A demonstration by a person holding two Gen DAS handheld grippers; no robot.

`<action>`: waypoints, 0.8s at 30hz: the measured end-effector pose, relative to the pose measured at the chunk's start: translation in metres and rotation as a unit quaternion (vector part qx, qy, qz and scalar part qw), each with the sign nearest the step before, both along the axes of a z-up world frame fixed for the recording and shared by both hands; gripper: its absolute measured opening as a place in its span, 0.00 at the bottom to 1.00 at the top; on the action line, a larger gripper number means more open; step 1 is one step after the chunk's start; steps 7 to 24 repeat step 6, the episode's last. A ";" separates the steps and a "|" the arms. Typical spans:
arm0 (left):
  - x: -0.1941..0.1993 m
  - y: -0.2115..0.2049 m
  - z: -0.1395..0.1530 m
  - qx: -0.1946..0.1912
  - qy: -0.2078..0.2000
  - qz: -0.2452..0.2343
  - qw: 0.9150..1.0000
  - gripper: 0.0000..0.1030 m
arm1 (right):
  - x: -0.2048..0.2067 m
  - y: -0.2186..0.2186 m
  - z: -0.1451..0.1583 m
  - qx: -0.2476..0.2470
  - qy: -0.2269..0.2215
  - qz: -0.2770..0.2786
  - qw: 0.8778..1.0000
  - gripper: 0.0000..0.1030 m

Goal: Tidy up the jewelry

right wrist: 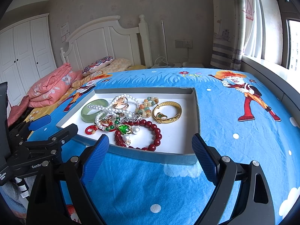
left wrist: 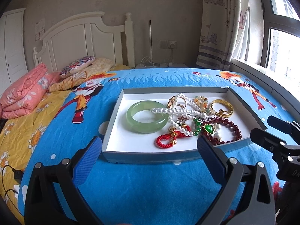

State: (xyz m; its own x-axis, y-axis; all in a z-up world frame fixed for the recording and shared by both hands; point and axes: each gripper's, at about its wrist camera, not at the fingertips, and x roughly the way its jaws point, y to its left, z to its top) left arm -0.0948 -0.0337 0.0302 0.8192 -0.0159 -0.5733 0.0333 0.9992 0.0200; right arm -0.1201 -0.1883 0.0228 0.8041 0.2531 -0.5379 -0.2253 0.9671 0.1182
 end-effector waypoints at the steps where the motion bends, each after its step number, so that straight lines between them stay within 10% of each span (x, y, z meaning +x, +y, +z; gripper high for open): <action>1: 0.002 0.002 -0.001 -0.010 0.016 -0.007 1.000 0.98 | 0.000 0.000 0.000 0.002 0.000 0.001 1.000 0.84; 6: 0.000 0.010 -0.011 -0.010 0.073 -0.008 0.997 0.98 | -0.006 0.003 -0.002 0.003 0.029 0.004 1.000 0.84; 24: 0.000 0.010 -0.011 -0.010 0.073 -0.008 0.997 0.98 | -0.006 0.003 -0.002 0.003 0.029 0.004 1.000 0.84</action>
